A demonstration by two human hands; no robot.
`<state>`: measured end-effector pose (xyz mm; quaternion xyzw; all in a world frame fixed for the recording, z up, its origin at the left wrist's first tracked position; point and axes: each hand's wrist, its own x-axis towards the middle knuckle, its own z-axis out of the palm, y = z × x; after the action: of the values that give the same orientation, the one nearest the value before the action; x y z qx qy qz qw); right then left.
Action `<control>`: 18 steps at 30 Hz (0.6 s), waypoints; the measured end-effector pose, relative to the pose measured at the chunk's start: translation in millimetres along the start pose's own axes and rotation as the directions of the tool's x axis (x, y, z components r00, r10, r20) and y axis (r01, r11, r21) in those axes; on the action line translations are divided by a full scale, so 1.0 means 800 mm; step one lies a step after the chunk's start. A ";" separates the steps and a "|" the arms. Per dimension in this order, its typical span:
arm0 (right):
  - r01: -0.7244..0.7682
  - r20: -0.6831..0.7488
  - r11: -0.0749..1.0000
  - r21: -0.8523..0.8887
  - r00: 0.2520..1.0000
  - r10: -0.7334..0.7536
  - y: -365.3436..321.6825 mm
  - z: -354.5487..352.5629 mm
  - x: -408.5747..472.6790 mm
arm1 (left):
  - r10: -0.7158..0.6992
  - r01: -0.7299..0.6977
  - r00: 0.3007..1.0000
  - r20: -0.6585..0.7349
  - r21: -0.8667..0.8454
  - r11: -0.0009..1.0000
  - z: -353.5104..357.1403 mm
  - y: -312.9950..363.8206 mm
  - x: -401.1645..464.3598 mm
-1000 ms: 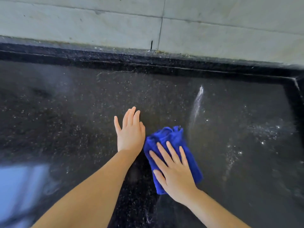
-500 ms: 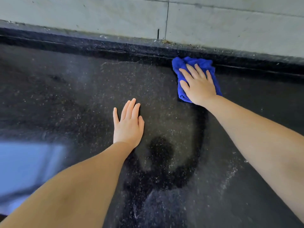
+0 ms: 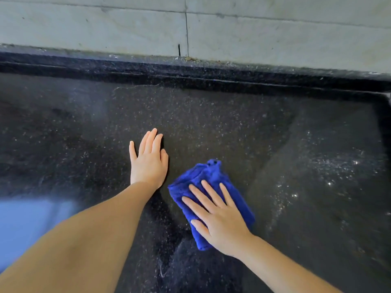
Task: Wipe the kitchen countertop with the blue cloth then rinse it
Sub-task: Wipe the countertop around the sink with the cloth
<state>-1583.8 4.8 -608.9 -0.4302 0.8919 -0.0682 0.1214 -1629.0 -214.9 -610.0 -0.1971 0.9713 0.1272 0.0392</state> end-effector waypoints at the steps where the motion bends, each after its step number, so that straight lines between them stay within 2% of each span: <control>1: 0.072 0.000 0.997 -0.017 0.997 -0.072 0.022 -0.001 0.000 | 0.001 -0.001 1.000 -0.008 0.001 1.000 0.000 0.001 0.000; 3: 0.064 -0.030 0.993 -0.097 0.997 -0.067 0.089 -0.010 0.016 | 0.007 -0.007 1.000 0.000 0.011 1.000 -0.002 0.002 -0.002; 5: -0.162 -0.088 0.979 -0.123 0.984 0.152 0.171 -0.029 0.048 | 0.007 -0.007 1.000 0.017 0.024 1.000 -0.003 0.001 -0.003; 7: -0.410 -0.132 0.911 -0.047 0.907 0.401 0.243 -0.051 0.081 | 0.007 -0.008 1.000 0.020 0.039 0.999 -0.004 0.000 -0.002; 9: -0.582 -0.084 0.812 0.045 0.808 0.584 0.271 -0.062 0.101 | 0.008 -0.009 1.000 0.021 0.038 0.999 -0.004 0.000 -0.001; 11: -0.654 -0.119 0.752 0.081 0.742 0.659 0.249 -0.056 0.099 | 0.009 -0.010 1.000 0.025 0.028 1.000 -0.003 -0.002 0.000; 12: -0.655 -0.145 0.751 0.081 0.738 0.659 0.223 -0.049 0.087 | 0.010 -0.011 1.000 0.024 0.026 1.000 -0.002 -0.002 0.000; 16: -0.523 -0.186 0.852 0.002 0.837 0.514 0.061 -0.002 -0.004 | 0.015 -0.015 1.000 0.027 0.018 1.000 -0.003 -0.002 -0.001; 18: -0.402 -0.134 0.916 0.003 0.907 0.399 -0.013 0.015 -0.045 | 0.022 -0.022 1.000 0.020 0.009 1.000 -0.003 -0.003 -0.001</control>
<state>-1551.4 26.4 -612.3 -0.2342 0.9680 -0.0594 0.0681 -1627.4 -217.0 -607.7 -0.1850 0.9736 0.1250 0.0482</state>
